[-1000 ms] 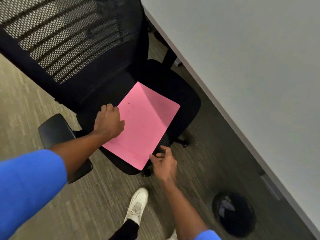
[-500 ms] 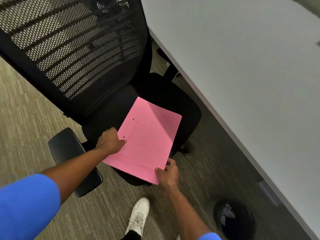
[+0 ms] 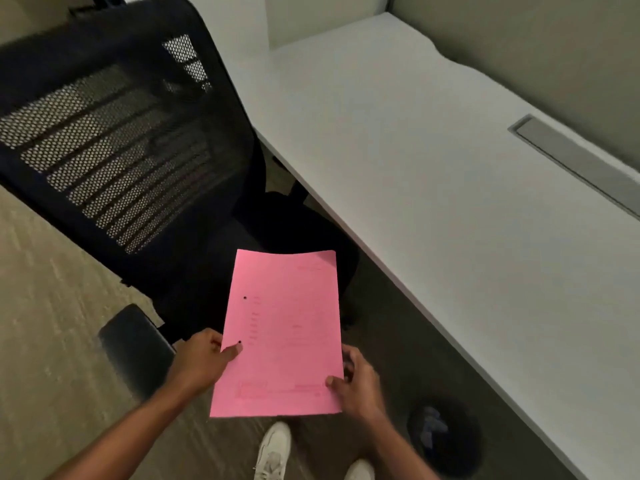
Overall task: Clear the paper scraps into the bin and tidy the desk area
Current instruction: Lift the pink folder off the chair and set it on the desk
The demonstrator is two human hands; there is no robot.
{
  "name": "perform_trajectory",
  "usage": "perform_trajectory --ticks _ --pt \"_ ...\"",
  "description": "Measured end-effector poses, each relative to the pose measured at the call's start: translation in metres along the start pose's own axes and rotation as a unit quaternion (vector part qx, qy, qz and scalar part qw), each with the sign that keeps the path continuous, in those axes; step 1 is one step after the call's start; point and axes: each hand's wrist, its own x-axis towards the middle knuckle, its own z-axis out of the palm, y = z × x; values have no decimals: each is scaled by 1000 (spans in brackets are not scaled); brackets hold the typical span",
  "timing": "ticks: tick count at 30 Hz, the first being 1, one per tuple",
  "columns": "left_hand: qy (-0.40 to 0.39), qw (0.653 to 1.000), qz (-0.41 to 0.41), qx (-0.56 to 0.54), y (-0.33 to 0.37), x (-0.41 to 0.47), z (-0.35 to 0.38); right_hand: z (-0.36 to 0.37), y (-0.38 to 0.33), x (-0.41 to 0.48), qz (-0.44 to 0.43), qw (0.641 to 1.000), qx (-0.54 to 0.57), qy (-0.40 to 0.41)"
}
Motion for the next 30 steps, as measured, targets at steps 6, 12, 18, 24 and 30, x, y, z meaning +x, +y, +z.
perform_trajectory --ticks 6,12,18,24,30 --pt "27 999 -9 -18 19 -59 -3 -47 1 -54 -49 999 17 -1" --pt "67 995 39 -59 59 -126 3 -109 5 -103 -92 995 34 10" --pt "79 980 131 -128 109 -191 27 -184 20 -144 -111 991 62 33" --pt "86 969 165 -164 161 -216 63 -250 38 -160 -135 985 76 73" --pt "75 962 198 -171 213 -210 72 -282 36 -154 -121 979 118 117"
